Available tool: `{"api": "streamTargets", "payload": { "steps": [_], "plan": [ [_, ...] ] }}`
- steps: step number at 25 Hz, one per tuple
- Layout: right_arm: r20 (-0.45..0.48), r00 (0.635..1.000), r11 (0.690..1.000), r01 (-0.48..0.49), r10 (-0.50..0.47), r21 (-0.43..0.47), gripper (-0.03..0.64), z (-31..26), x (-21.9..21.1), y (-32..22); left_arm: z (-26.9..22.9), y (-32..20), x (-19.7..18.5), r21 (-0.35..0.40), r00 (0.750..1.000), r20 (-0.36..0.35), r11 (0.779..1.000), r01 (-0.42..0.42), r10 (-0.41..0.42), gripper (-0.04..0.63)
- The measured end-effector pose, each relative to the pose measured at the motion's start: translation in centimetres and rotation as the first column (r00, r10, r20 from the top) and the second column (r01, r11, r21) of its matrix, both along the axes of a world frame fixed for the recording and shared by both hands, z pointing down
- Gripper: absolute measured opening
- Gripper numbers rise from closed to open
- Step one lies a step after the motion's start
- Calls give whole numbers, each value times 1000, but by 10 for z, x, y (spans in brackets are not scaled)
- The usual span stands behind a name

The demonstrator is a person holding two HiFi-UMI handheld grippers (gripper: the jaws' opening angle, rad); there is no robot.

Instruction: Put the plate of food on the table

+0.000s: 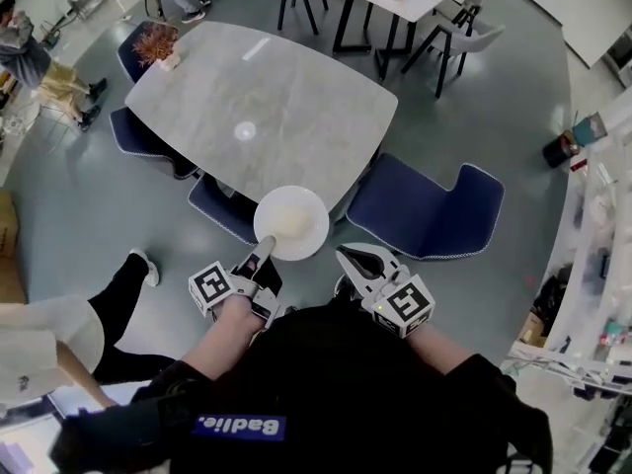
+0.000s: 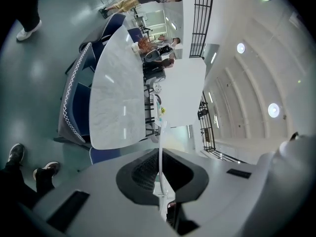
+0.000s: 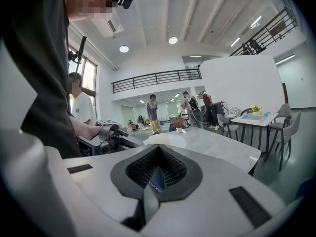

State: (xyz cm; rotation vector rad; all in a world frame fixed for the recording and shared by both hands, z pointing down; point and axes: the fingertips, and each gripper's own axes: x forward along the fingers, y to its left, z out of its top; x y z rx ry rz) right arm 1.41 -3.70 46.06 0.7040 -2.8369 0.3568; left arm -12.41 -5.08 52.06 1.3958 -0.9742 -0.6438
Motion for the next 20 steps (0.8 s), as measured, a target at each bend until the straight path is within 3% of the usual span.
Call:
{"api": "streamTargets", "payload": {
  "steps": [10, 20],
  "plan": [
    [46, 993, 993, 112, -110, -30, 11, 7, 27, -68, 1, -61, 6, -12, 990, 43, 991, 136, -135, 14],
    [34, 992, 991, 123, -121, -54, 11, 8, 29, -98, -3, -99, 0, -4, 987, 49, 988, 154, -153, 14]
  ]
}}
